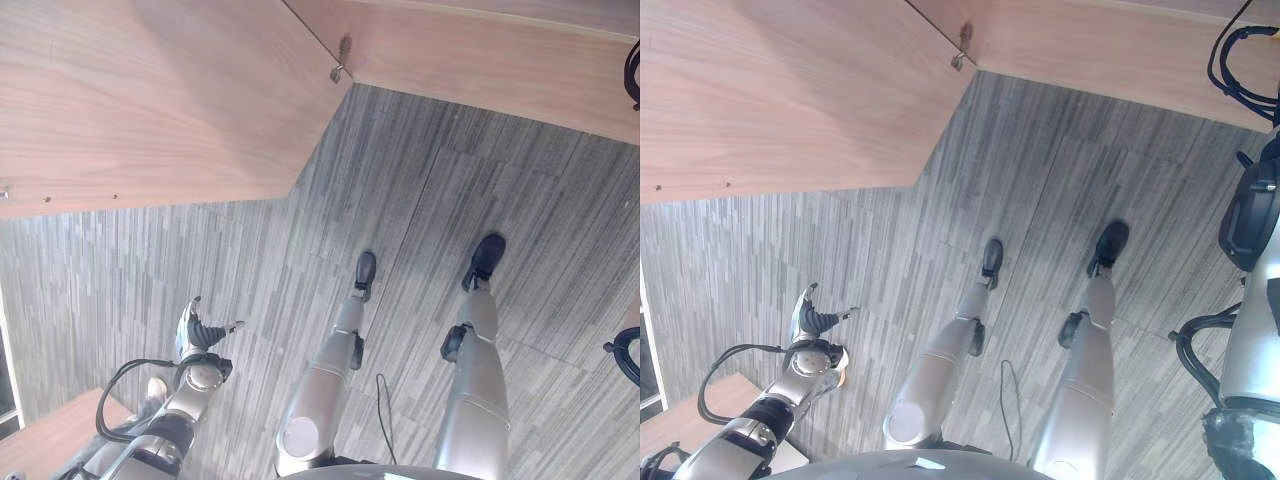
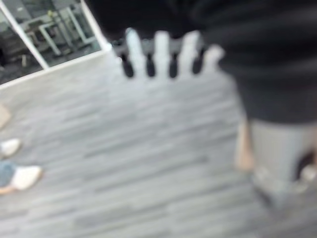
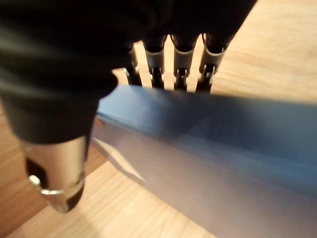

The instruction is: Put the empty folder in the office cabinet

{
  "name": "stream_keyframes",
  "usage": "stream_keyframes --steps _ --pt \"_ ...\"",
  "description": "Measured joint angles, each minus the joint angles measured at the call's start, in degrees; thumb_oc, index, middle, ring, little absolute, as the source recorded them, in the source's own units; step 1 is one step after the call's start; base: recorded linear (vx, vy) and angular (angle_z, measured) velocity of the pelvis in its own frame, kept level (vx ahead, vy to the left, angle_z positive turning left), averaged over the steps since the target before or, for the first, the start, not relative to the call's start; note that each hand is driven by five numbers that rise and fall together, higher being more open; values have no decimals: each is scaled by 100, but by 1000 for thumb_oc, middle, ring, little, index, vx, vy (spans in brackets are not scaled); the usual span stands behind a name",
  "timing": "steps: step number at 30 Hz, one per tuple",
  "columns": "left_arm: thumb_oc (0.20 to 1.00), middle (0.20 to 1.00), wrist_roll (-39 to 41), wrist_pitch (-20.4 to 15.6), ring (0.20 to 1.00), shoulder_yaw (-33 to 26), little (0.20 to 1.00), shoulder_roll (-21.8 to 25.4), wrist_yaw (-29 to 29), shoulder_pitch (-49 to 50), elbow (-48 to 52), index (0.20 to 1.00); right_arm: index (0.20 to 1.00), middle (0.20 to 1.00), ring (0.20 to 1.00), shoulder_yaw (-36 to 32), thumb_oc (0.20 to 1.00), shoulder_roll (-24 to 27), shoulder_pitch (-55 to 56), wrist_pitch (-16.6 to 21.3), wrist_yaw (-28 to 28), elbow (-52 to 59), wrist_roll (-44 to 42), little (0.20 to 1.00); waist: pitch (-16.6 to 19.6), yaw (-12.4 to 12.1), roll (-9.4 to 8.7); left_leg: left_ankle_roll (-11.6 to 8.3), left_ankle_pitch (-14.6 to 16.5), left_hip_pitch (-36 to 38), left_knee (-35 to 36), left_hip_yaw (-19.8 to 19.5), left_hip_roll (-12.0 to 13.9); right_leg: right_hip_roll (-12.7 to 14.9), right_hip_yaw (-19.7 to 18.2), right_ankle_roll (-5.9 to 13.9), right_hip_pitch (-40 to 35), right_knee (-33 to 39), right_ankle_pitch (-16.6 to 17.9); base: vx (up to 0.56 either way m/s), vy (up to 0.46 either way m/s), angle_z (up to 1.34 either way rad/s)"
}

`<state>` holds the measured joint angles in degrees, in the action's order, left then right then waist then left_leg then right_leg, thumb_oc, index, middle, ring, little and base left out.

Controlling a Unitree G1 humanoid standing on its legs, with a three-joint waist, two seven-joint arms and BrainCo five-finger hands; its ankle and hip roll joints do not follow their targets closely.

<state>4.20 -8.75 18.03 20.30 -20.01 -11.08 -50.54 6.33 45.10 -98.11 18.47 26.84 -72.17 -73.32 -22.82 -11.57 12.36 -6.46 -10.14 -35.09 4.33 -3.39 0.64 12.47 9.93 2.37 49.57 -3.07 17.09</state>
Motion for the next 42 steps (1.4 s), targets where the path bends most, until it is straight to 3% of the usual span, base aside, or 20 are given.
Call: stream_keyframes --steps 17,24,29,33,34,35,42 --pt "1000 1000 0 6 1000 8 1000 149 56 5 13 1000 1000 1000 1000 78 1000 0 -20 -215 41 -171 72 1000 0 105 -15 -18 -13 14 1 -5 7 -4 2 24 -21 -8 -18 0 0 0" --pt "1000 1000 -41 180 1000 254 1000 131 32 -19 21 1000 1000 1000 1000 128 1000 -111 -224 -529 748 -725 294 1000 5 306 -56 -18 -12 17 1 8 17 -23 1 6 -23 -7 -4 0 0 0" --pt "1000 1000 -65 220 1000 256 1000 118 -65 -65 -21 1000 1000 1000 1000 358 1000 -301 -224 -683 948 -727 487 1000 27 488 -167 -17 -11 16 2 22 23 -26 -9 28 -19 3 -21 0 0 0" --pt "1000 1000 -65 218 1000 256 1000 106 -101 -69 -52 1000 1000 1000 1000 470 1000 -299 -223 -768 968 -741 488 1000 56 499 -230 -17 -10 7 2 47 24 -36 -41 29 2 19 -22 1 3 -2" --pt "1000 1000 -65 220 1000 257 1000 100 -108 -69 -70 1000 351 351 351 478 351 -298 -223 -776 970 -747 489 351 57 499 -232 -18 -11 6 2 72 26 -37 -45 28 6 19 -21 0 0 0" --pt "1000 1000 -64 220 1000 258 1000 100 -116 -70 -83 1000 200 200 200 479 200 -300 -224 -786 973 -759 488 200 57 495 -232 -18 -11 3 2 79 24 -36 -53 28 10 19 -21 0 0 0" --pt "1000 1000 -64 220 1000 262 1000 100 -186 -70 -110 1000 200 200 200 475 200 -291 -232 -895 991 -955 522 200 57 477 -233 -18 -11 -19 2 87 20 -34 -58 28 35 19 -20 0 0 0"
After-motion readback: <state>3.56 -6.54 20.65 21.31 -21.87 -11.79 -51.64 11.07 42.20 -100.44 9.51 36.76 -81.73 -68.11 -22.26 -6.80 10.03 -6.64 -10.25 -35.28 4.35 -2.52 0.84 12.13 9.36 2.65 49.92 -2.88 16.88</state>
